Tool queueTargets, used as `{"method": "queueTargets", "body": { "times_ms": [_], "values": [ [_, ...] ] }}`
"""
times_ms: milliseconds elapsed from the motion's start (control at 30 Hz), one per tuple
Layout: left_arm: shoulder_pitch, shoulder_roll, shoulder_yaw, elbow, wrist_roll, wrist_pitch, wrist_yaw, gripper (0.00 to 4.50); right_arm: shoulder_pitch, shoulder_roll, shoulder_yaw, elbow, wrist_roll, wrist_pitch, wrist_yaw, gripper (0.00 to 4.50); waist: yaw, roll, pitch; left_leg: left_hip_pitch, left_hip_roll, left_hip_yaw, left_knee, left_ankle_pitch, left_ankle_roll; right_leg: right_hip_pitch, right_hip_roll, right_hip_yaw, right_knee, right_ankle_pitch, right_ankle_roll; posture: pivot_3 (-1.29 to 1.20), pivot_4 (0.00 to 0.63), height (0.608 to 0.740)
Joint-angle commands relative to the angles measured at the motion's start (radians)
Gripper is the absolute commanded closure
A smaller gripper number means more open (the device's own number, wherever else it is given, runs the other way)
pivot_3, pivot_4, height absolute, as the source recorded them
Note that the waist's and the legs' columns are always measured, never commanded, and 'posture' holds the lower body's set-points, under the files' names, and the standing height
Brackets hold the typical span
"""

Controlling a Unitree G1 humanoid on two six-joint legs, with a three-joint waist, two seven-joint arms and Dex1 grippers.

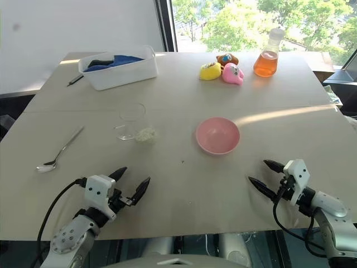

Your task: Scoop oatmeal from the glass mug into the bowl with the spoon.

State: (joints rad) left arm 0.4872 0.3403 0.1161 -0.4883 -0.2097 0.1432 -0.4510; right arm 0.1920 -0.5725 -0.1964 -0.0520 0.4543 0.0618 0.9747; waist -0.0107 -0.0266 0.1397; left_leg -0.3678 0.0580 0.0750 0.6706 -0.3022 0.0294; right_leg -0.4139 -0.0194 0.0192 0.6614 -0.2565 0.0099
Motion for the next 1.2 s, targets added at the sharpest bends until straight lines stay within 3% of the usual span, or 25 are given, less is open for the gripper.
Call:
{"method": "queueTargets", "body": {
  "times_ms": [33, 900, 1000, 1200],
  "values": [
    [-0.017, 0.007, 0.012, -0.003, -0.027, -0.007, -0.013, 0.00, 0.015, 0.000, -0.034, -0.027, 0.026, -0.024, 0.013, 0.04, 0.000, 0.000, 0.000, 0.000, 0.000, 0.000, 0.000, 0.000, 0.000, 0.000, 0.000, 0.000, 0.000, 0.000, 0.000, 0.00, 0.150, 0.740],
    [-0.035, -0.008, 0.006, 0.021, 0.039, -0.047, 0.044, 0.00, -0.025, 0.022, -0.025, -0.026, 0.043, -0.038, 0.033, 0.04, 0.001, 0.001, 0.001, 0.000, 0.000, 0.000, 0.000, 0.000, 0.000, 0.000, 0.000, 0.000, 0.000, 0.001, 0.002, 0.00, 0.150, 0.740],
    [-0.039, 0.014, 0.036, 0.021, 0.040, -0.025, 0.046, 0.00, -0.042, -0.012, -0.011, -0.100, 0.091, 0.048, 0.050, 0.04, 0.001, 0.001, 0.001, 0.000, 0.000, 0.000, 0.000, 0.000, 0.000, 0.000, 0.000, 0.000, 0.000, 0.001, 0.002, 0.00, 0.150, 0.740],
    [-0.078, 0.111, 0.229, 0.044, -0.020, -0.055, 0.007, 0.00, -0.139, -0.113, 0.025, -0.363, 0.309, 0.320, 0.061, 0.04, -0.004, 0.003, 0.004, 0.002, 0.001, 0.000, 0.000, 0.000, 0.000, 0.000, 0.001, 0.000, 0.002, 0.001, 0.002, 0.00, 0.150, 0.740]
  ]
}}
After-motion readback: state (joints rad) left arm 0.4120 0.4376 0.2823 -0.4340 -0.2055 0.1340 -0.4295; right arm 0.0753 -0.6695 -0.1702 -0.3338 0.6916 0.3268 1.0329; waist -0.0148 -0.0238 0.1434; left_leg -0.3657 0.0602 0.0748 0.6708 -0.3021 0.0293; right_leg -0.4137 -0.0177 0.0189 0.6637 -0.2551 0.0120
